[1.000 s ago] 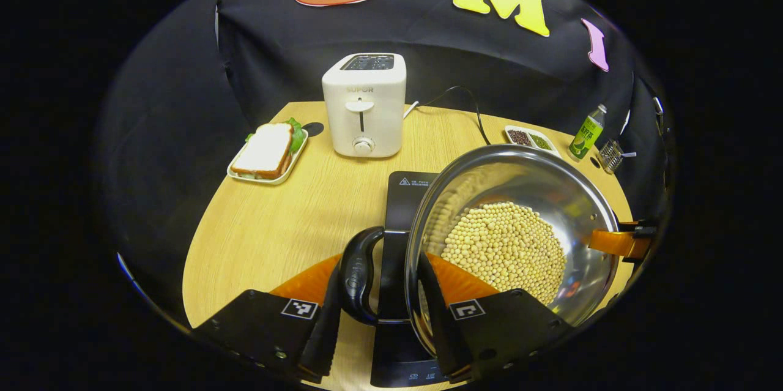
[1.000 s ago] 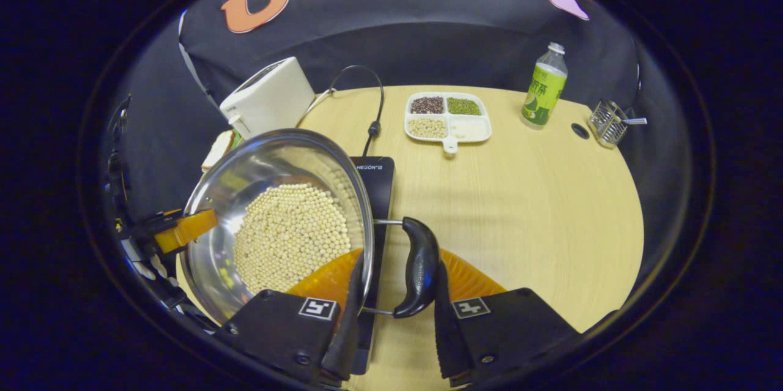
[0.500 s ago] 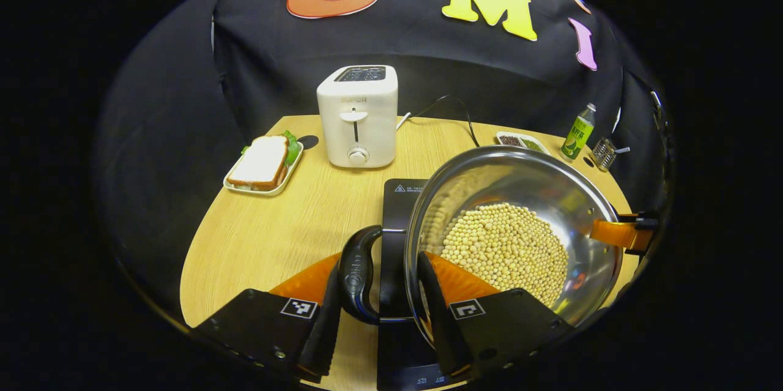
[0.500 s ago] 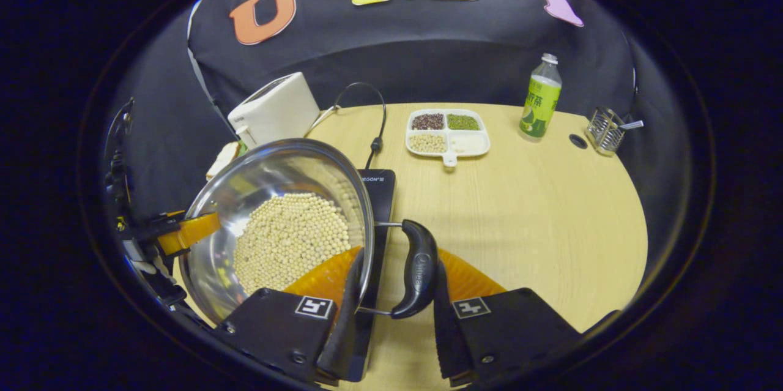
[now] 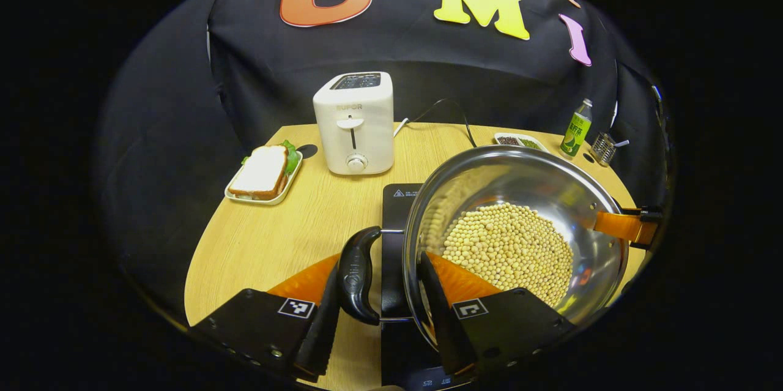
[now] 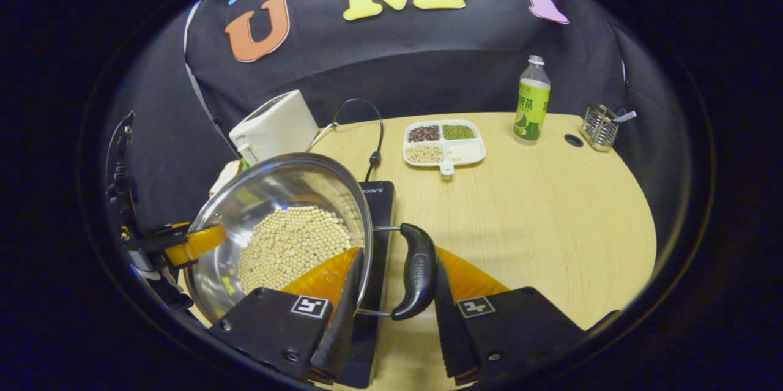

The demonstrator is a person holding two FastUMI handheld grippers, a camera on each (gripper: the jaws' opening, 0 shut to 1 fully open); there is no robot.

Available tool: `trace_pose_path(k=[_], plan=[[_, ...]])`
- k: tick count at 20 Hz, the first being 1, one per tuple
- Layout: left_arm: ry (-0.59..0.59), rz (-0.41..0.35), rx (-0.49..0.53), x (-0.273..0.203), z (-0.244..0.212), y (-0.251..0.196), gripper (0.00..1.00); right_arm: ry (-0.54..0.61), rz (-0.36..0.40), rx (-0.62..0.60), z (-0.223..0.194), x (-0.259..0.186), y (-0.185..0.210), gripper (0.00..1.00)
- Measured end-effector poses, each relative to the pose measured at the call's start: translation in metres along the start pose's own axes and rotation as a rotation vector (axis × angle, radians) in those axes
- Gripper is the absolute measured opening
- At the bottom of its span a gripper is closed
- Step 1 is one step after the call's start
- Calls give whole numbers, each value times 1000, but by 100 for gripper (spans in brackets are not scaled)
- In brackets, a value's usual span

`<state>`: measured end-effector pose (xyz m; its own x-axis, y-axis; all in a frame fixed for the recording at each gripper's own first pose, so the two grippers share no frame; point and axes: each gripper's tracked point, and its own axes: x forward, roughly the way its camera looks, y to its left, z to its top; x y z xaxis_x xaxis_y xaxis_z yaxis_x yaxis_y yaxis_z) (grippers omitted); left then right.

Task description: First push the handle of the pot to place it horizontally, then grasp the pot with both hands and set it on the induction cooktop.

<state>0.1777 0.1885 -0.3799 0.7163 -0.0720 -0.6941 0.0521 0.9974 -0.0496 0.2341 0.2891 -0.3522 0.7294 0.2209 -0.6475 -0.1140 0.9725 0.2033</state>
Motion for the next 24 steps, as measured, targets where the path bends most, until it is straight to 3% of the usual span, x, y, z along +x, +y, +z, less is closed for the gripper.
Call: trace_pose_path(k=[4, 7, 11, 17, 24], plan=[[-71, 16, 13, -3, 11, 10, 70, -47, -17, -80, 7, -3, -1, 77], [-145, 57, 9, -15, 24, 17, 99, -117, -24, -124, 19, -20, 2, 79], [-210, 131, 13, -40, 33, 22, 98, -152, -25, -160, 24, -40, -3, 80], [-269, 171, 34, -86, 37, 1, 97, -192, -20, -176, 22, -78, -19, 80], [-308, 161, -10, -157, 14, -78, 97, -261, -3, -252, -3, -159, -52, 80]])
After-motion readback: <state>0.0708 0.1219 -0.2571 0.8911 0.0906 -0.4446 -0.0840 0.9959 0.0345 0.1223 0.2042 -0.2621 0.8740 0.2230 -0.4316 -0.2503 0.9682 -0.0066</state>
